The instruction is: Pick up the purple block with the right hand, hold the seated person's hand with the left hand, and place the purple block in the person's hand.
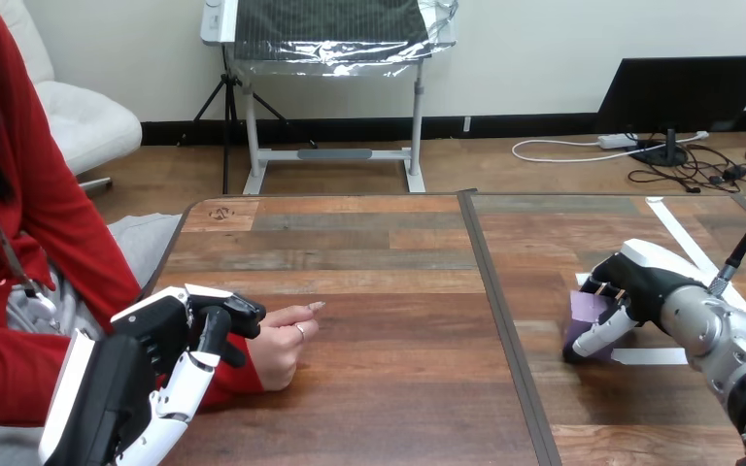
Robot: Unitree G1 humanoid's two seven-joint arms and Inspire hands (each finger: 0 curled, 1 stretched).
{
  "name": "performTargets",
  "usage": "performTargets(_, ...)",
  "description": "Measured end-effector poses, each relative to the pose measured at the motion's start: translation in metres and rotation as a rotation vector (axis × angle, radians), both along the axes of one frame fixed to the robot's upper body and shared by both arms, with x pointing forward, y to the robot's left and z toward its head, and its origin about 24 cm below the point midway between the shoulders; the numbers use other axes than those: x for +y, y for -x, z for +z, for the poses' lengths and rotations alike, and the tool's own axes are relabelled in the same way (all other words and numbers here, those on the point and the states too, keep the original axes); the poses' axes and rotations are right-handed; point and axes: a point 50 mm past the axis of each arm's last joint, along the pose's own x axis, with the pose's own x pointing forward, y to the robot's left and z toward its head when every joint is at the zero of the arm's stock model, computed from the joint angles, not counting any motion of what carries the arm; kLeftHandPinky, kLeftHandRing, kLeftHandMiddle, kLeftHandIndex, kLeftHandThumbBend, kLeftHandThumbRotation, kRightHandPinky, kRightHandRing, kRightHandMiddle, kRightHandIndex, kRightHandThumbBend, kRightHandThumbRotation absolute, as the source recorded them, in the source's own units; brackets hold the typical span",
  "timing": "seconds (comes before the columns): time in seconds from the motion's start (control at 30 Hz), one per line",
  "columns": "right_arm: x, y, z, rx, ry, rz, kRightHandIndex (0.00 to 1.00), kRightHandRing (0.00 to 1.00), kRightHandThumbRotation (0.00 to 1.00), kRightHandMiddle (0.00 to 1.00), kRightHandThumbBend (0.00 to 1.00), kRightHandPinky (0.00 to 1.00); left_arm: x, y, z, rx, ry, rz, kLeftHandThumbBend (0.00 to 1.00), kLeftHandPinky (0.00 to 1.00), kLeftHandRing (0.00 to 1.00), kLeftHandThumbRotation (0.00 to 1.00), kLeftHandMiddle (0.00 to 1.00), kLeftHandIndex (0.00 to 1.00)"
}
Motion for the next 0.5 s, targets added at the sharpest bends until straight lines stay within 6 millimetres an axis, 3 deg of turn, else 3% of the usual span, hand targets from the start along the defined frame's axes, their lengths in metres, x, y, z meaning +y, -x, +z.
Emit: performTargets(0.5,0.0011,0.0002,-0.001,-0.002,-0.008,-0.004,0.56,0.47,0.0,0.53,0.75,0.42,-0.0004,-0.0004,0.0002,-0.001,-0.003,-0.002,0.27,0.46,0.58,0.61,0.61,0.53)
